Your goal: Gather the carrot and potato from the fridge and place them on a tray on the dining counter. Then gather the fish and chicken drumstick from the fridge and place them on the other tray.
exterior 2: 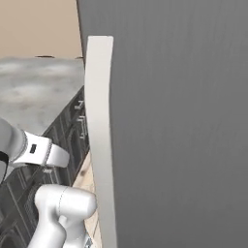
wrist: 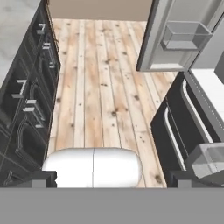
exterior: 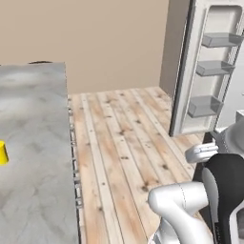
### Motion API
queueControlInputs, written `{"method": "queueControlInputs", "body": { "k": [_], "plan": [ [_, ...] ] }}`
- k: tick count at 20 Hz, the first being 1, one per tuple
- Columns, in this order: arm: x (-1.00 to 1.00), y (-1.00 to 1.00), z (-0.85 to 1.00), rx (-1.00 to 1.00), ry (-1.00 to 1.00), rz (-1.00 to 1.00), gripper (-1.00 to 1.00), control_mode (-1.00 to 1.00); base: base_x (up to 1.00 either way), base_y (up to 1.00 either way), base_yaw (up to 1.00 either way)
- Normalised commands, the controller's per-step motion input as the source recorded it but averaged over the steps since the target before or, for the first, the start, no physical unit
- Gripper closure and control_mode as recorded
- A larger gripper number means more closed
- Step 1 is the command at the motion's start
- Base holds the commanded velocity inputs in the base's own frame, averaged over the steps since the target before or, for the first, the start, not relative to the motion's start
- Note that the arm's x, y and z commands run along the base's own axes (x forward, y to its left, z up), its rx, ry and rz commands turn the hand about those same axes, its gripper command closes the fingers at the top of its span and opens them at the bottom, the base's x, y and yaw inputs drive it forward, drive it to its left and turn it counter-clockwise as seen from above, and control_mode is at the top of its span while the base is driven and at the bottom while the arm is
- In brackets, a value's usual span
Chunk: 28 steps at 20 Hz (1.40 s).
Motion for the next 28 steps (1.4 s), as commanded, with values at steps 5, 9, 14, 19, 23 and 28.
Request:
{"method": "queueControlInputs", "body": {
  "k": [5, 9, 14, 19, 23, 28],
  "plan": [
    [0.0, 0.0, 0.0, 0.0, 0.0, 0.0, -1.0, 1.0, 0.64, 0.11, -0.33],
    [0.0, 0.0, 0.0, 0.0, 0.0, 0.0, -1.0, 1.0, 0.16, -0.2, -0.24],
    [0.0, 0.0, 0.0, 0.0, 0.0, 0.0, -1.0, 1.0, 0.02, -0.06, -0.4],
    [0.0, 0.0, 0.0, 0.0, 0.0, 0.0, -1.0, 1.0, 0.24, 0.09, -0.54],
    [0.0, 0.0, 0.0, 0.0, 0.0, 0.0, -1.0, 1.0, 0.52, 0.42, -0.53],
    [0.0, 0.0, 0.0, 0.0, 0.0, 0.0, -1.0, 1.0, 0.48, 0.43, -0.49]
  ]
}}
